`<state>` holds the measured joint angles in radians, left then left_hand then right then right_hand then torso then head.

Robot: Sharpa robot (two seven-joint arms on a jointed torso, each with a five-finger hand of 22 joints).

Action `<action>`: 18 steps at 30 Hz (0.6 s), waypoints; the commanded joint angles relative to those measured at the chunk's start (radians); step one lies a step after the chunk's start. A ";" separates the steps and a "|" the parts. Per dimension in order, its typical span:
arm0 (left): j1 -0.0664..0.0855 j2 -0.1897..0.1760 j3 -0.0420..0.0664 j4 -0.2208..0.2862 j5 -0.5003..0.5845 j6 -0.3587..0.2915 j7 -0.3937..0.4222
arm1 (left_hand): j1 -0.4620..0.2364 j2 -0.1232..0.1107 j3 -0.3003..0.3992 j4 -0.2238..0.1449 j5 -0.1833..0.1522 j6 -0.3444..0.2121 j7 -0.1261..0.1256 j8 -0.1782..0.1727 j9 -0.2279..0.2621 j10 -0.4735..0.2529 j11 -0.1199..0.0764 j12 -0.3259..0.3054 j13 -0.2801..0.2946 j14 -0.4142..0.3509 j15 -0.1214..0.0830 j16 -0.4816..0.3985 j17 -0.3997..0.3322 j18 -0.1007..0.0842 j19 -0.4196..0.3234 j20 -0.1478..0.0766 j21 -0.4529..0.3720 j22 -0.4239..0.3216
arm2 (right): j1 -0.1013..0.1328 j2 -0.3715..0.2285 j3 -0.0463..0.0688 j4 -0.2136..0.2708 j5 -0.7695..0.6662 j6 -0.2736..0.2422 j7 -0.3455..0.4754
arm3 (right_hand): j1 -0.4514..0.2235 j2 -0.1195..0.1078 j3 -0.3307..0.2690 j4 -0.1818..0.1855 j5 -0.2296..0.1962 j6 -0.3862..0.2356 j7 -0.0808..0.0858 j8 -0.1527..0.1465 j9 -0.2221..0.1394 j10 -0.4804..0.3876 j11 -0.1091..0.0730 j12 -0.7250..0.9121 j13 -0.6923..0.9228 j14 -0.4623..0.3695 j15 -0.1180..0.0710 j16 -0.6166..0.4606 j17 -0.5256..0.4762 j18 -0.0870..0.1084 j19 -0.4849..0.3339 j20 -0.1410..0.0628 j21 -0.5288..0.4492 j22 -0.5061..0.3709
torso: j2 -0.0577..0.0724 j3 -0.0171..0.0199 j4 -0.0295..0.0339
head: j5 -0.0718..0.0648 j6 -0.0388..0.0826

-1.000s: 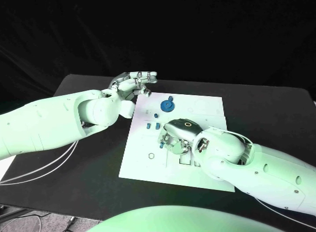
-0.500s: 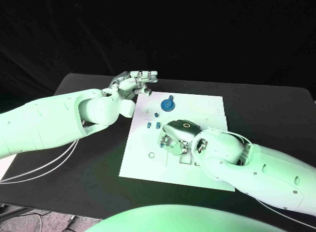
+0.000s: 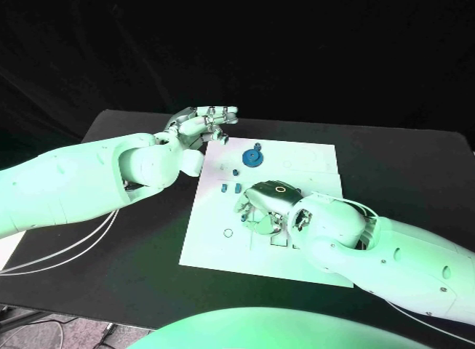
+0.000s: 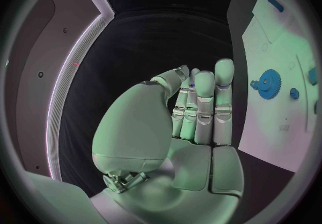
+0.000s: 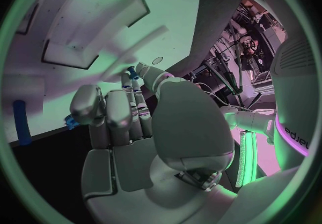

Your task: Assemble the parts on the task board

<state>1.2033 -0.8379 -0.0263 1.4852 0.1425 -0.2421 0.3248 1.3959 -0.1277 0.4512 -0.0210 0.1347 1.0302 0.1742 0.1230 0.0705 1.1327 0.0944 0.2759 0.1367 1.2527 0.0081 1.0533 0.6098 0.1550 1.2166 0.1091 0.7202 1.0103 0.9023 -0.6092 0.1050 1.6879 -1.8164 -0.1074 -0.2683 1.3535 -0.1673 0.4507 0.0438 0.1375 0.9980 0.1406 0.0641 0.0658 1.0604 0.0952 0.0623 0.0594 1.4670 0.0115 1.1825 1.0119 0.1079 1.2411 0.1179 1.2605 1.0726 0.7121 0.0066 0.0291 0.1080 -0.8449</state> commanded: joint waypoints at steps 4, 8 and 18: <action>0.000 0.002 0.001 0.000 -0.004 0.023 -0.001 | 0.008 0.000 -0.007 -0.001 0.000 0.001 -0.001 0.005 -0.002 -0.006 -0.001 0.006 0.001 -0.008 0.002 -0.002 -0.003 0.015 -0.009 0.002 -0.005 -0.003 | -0.006 -0.011 -0.005 0.000 -0.010 -0.108 -0.023 | 0.006 0.003 -0.021 -0.005 0.001 -0.012 0.006 0.000 0.001 -0.026 0.012 0.018 0.006 -0.002 0.006 -0.023 -0.029 0.011 -0.011 0.004 -0.020 -0.025 | -0.001 0.0007 0.0004 | -0.004 0.007; 0.000 0.002 0.000 -0.001 -0.004 0.025 -0.002 | 0.008 0.000 -0.007 -0.001 0.000 0.001 -0.001 0.005 -0.002 -0.006 -0.001 0.006 0.001 -0.008 0.002 -0.002 -0.003 0.015 -0.009 0.002 -0.005 -0.003 | -0.007 -0.037 -0.003 0.024 -0.004 -0.143 -0.022 | 0.017 0.014 -0.020 -0.010 0.006 0.005 0.011 0.005 0.005 -0.012 0.008 0.036 0.008 -0.002 0.004 -0.027 -0.035 0.010 -0.003 0.002 -0.018 -0.021 | -0.001 0.0009 -0.0009 | -0.006 0.010; 0.000 -0.003 0.000 -0.002 -0.008 0.026 -0.004 | 0.008 0.000 -0.008 -0.002 0.000 0.000 -0.001 0.005 -0.002 -0.008 -0.001 0.006 0.001 -0.008 0.002 -0.003 -0.004 0.015 -0.010 0.002 -0.008 -0.005 | -0.004 -0.171 0.040 0.133 0.030 -0.144 -0.050 | 0.016 0.019 -0.021 -0.008 0.006 0.040 0.007 0.012 0.009 0.016 0.001 0.062 0.007 0.002 -0.002 -0.025 -0.033 0.006 0.012 -0.002 -0.011 -0.009 | -0.003 0.0006 -0.0067 | -0.018 0.021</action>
<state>1.2033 -0.8413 -0.0266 1.4827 0.1412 -0.2355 0.3189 1.3959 -0.1277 0.4485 -0.0238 0.1347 1.0302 0.1742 0.1230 0.0705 1.1328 0.0944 0.2759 0.1365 1.2526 0.0081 1.0534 0.6067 0.1550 1.2130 0.1128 0.7147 1.0065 0.8969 -0.7722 0.1433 1.8108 -1.8013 -0.2348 -0.2942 1.3687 -0.1525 0.4330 0.0374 0.1375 1.0312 0.1477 0.0692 0.0729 1.0713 0.0973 0.1181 0.0663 1.4682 0.0127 1.1602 0.9782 0.1080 1.2447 0.1143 1.2463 1.0634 0.7101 0.0070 0.0251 0.0943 -0.8264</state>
